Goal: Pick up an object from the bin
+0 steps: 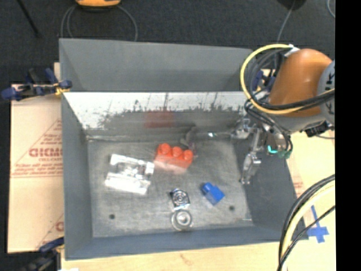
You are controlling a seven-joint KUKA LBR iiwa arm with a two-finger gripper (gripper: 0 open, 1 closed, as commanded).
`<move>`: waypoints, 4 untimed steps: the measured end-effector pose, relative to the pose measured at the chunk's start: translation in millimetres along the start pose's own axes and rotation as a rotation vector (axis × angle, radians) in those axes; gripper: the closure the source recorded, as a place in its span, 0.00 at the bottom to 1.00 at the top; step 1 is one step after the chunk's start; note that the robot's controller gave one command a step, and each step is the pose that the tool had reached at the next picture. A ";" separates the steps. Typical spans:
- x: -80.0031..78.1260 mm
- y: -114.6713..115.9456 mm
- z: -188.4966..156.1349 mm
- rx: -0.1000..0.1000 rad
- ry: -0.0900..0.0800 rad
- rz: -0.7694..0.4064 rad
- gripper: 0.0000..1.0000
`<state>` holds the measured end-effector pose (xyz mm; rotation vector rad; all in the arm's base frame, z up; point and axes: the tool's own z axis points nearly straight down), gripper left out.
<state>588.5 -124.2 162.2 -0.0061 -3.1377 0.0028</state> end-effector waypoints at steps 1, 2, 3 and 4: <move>-47.3 97.2 73.6 -0.003 -0.010 -0.087 0.00; -59.6 151.0 81.1 -0.001 -0.017 -0.192 0.00; -59.8 148.8 80.3 0.001 -0.018 -0.190 1.00; -45.0 120.6 -91.8 -0.001 -0.018 -0.137 1.00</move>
Offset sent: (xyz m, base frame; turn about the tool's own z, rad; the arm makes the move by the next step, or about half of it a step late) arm 0.0454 0.0932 -0.0727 -0.0798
